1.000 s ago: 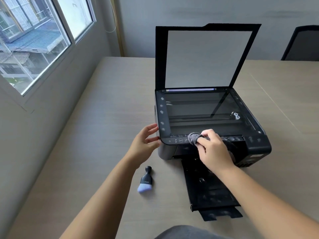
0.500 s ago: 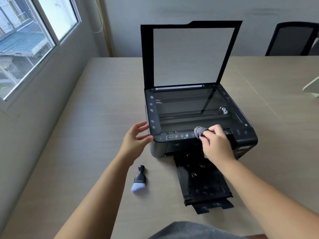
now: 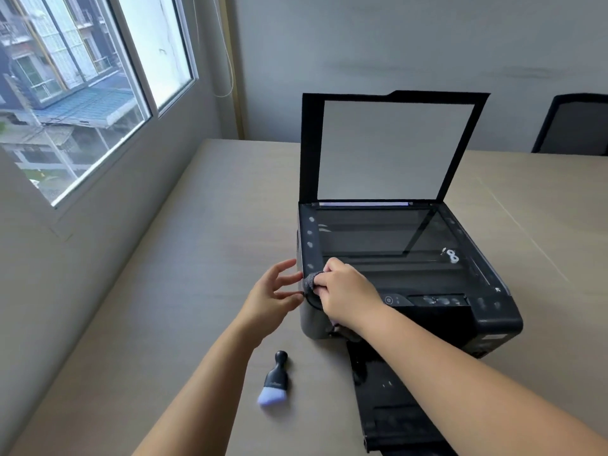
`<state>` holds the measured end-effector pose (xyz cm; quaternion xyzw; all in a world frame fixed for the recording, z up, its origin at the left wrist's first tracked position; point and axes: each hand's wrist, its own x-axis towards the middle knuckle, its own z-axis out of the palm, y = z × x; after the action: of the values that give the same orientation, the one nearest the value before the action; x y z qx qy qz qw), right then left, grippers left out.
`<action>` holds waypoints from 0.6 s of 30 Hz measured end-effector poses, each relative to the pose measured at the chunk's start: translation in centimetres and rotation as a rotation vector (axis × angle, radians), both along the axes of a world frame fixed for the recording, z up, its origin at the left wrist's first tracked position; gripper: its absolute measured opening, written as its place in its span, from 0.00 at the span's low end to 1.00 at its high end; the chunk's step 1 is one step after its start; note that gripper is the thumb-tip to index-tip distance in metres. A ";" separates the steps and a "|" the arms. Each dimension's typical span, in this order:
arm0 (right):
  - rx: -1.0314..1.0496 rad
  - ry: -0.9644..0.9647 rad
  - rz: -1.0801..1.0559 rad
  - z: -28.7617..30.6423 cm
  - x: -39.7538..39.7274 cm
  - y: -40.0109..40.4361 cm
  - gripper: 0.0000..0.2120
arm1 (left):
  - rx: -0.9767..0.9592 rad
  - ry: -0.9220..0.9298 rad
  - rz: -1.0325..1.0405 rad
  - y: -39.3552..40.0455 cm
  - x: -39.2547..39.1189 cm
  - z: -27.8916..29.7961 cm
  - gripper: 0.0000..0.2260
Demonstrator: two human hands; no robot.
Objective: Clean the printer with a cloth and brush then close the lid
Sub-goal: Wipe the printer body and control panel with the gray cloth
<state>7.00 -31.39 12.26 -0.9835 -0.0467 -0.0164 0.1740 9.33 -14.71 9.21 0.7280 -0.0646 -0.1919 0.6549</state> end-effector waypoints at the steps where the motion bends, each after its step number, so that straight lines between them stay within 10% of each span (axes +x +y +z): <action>1: -0.012 0.014 -0.016 0.2 0.4 0.0 0.09 | 0.005 -0.003 -0.007 0.0 0.0 0.1 0.27; 18: -0.122 0.237 0.013 2.2 3.6 0.0 0.10 | 0.150 0.099 -0.112 -0.1 3.4 0.3 0.35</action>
<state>10.56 -31.43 14.44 -0.9870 -0.0332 0.1038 0.1182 12.71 -14.79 9.47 0.7598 -0.0582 -0.2684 0.5892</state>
